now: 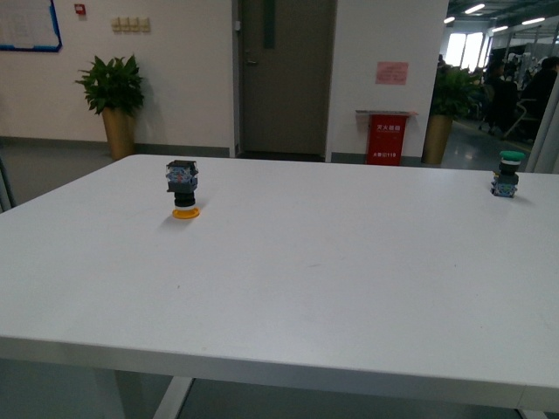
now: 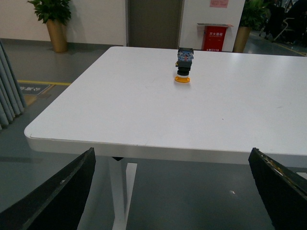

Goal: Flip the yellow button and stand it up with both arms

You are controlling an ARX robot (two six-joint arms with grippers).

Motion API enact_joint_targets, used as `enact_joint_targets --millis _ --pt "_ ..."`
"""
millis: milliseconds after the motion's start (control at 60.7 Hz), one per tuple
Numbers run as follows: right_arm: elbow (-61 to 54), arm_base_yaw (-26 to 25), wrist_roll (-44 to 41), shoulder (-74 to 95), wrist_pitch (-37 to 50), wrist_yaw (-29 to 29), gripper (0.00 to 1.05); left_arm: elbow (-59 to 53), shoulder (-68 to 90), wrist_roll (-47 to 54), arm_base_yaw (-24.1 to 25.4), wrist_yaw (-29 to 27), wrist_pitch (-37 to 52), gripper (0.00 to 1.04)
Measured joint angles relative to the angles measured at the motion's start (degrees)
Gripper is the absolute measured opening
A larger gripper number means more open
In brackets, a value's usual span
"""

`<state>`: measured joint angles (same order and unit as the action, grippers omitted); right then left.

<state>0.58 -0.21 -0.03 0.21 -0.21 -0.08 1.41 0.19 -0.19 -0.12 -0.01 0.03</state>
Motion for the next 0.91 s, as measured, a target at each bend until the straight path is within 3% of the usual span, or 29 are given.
enact_joint_targets --millis 708,757,840,906 --pt "0.0 0.0 0.0 0.0 0.0 0.0 0.98 0.0 0.0 0.0 0.0 0.0 0.0 0.99" --pt "0.0 0.0 0.0 0.0 0.0 0.0 0.98 1.2 1.8 -1.1 -1.2 -3.6 -3.7 0.99" --pt "0.0 0.0 0.0 0.0 0.0 0.0 0.98 9.0 12.7 -2.8 -6.6 -16.0 -20.3 0.99" --pt "0.0 0.0 0.0 0.0 0.0 0.0 0.98 11.8 17.2 -2.6 -7.0 -15.8 -19.3 0.99"
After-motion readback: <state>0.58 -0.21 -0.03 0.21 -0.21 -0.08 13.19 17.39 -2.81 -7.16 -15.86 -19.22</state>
